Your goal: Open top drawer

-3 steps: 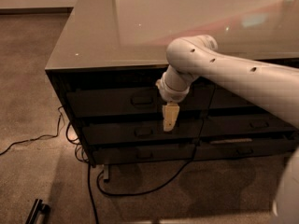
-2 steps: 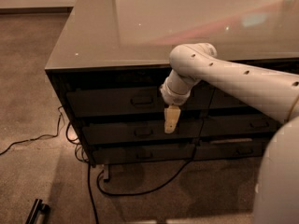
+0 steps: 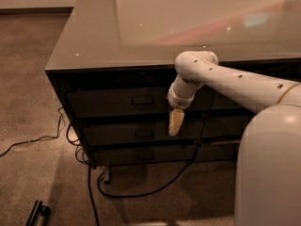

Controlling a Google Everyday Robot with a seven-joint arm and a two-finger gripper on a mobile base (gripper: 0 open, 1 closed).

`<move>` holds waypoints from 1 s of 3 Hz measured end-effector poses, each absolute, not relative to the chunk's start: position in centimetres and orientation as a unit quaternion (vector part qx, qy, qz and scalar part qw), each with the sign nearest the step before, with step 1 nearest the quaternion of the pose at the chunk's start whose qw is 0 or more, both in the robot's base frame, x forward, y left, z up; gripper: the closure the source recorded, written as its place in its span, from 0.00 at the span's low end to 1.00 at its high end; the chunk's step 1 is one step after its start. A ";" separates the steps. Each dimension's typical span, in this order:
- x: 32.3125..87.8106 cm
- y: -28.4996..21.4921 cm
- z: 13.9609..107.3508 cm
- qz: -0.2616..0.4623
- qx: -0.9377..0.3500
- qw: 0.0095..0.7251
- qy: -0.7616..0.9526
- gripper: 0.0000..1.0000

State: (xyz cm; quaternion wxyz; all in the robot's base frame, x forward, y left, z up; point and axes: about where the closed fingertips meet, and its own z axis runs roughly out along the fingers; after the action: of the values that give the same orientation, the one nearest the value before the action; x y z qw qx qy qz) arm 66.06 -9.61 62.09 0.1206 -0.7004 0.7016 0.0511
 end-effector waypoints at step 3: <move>65.8 -8.6 67.1 0.017 -0.700 0.178 0.691 0.00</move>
Offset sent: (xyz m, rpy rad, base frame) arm 0.0081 0.0074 0.0420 0.0135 -0.1275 -0.0274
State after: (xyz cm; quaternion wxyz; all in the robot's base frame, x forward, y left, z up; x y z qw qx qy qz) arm 65.83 -8.65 67.08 0.1777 -0.7001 0.6913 0.0167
